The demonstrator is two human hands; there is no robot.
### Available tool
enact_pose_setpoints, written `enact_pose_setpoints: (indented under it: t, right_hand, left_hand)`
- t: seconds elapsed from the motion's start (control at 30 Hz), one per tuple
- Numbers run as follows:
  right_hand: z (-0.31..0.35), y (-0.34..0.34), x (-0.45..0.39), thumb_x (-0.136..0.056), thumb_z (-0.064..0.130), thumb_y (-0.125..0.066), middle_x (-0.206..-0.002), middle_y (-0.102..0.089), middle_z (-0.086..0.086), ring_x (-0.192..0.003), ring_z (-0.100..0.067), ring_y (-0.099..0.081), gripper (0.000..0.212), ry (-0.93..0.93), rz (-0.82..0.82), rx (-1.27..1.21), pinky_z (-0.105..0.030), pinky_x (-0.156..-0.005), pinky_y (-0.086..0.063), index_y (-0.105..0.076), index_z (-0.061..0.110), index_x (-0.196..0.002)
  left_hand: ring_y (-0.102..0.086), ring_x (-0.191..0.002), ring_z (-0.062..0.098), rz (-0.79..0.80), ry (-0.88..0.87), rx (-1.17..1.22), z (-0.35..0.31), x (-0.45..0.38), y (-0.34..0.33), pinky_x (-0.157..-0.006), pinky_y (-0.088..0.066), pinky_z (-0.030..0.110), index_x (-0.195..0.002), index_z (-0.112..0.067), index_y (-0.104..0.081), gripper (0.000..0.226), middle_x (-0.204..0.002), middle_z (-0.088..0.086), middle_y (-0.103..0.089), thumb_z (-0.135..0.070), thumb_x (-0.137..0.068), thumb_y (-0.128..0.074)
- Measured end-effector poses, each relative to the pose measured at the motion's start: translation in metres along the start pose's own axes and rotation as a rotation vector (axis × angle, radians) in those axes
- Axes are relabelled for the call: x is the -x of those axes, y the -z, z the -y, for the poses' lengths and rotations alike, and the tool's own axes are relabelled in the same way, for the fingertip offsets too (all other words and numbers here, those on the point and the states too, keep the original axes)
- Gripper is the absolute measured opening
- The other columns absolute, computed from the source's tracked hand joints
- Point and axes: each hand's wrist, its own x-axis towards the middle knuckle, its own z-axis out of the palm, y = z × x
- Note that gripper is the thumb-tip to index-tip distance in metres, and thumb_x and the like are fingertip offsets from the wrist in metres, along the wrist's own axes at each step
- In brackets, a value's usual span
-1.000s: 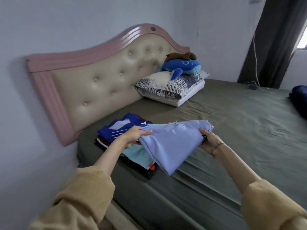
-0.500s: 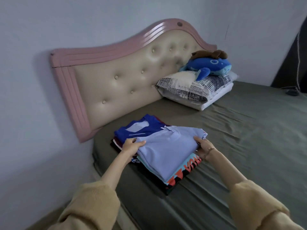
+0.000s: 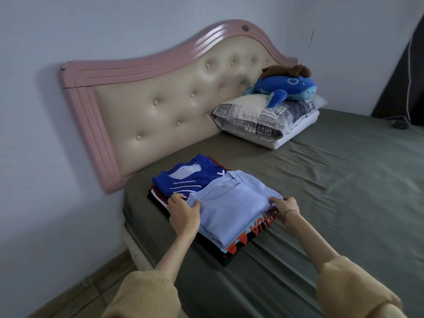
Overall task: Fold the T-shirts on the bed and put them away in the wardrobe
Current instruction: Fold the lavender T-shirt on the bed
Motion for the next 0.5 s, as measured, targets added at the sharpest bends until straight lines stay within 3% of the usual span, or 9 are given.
enact_pose_setpoints:
  t: [0.07, 0.13, 0.23, 0.3, 0.4, 0.5]
  right_hand:
    - [0.005, 0.004, 0.004, -0.067, 0.024, -0.074, -0.095, -0.057, -0.013, -0.086, -0.030, -0.058, 0.053, 0.061, -0.070, 0.144, -0.032, -0.069, -0.047, -0.057, -0.003, -0.109]
    - [0.013, 0.005, 0.008, -0.078, 0.023, -0.068, -0.108, -0.054, -0.014, -0.106, -0.032, -0.054, 0.046, 0.122, -0.090, 0.247, -0.031, -0.078, -0.039, -0.053, -0.001, -0.114]
    - [0.027, -0.001, 0.010, -0.080, 0.033, -0.062, -0.118, -0.058, -0.018, -0.106, -0.032, -0.053, 0.041, 0.199, -0.028, 0.389, -0.036, -0.087, -0.040, -0.055, 0.003, -0.106]
    - [0.032, -0.009, 0.006, -0.079, 0.042, -0.057, -0.121, -0.057, -0.017, -0.108, -0.032, -0.053, 0.044, 0.208, 0.036, 0.526, -0.043, -0.098, -0.038, -0.053, 0.007, -0.104]
    - [0.042, -0.022, -0.002, -0.085, 0.045, -0.051, -0.128, -0.053, -0.013, -0.121, -0.033, -0.046, 0.054, 0.214, 0.106, 0.685, -0.052, -0.109, -0.026, -0.048, 0.007, -0.123]
    - [0.055, -0.032, -0.010, -0.088, 0.051, -0.048, -0.138, -0.046, -0.014, -0.126, -0.033, -0.043, 0.067, 0.189, 0.228, 0.744, -0.044, -0.107, -0.031, -0.039, 0.006, -0.136]
  left_hand:
    - [-0.040, -0.120, 0.033, -0.065, 0.179, 0.032, -0.003, 0.009, 0.002, -0.088, -0.043, 0.046, -0.126, -0.006, -0.040, 0.059, -0.132, 0.017, -0.040, -0.029, -0.081, -0.071]
    - [-0.033, -0.126, 0.035, -0.014, 0.445, 0.126, -0.003, 0.015, 0.001, -0.096, -0.037, 0.047, -0.134, -0.002, -0.032, 0.073, -0.139, 0.020, -0.032, -0.033, -0.081, -0.071]
    - [-0.034, -0.129, 0.035, 0.104, 0.757, 0.201, 0.000, 0.012, -0.007, -0.106, -0.032, 0.042, -0.136, 0.007, -0.027, 0.085, -0.140, 0.022, -0.031, -0.046, -0.082, -0.066]
    - [-0.035, -0.130, 0.035, 0.151, 0.779, 0.231, 0.004, 0.009, -0.019, -0.107, -0.031, 0.041, -0.136, 0.008, -0.030, 0.083, -0.139, 0.022, -0.032, -0.050, -0.085, -0.060]
    - [-0.043, -0.125, 0.035, 0.159, 0.822, 0.320, 0.011, 0.006, -0.040, -0.106, -0.036, 0.042, -0.134, 0.007, -0.038, 0.082, -0.135, 0.020, -0.041, -0.053, -0.083, -0.060]
    - [-0.045, -0.124, 0.036, 0.114, 0.799, 0.328, 0.013, -0.003, -0.056, -0.105, -0.037, 0.043, -0.136, -0.001, -0.039, 0.073, -0.135, 0.017, -0.046, -0.052, -0.087, -0.056]
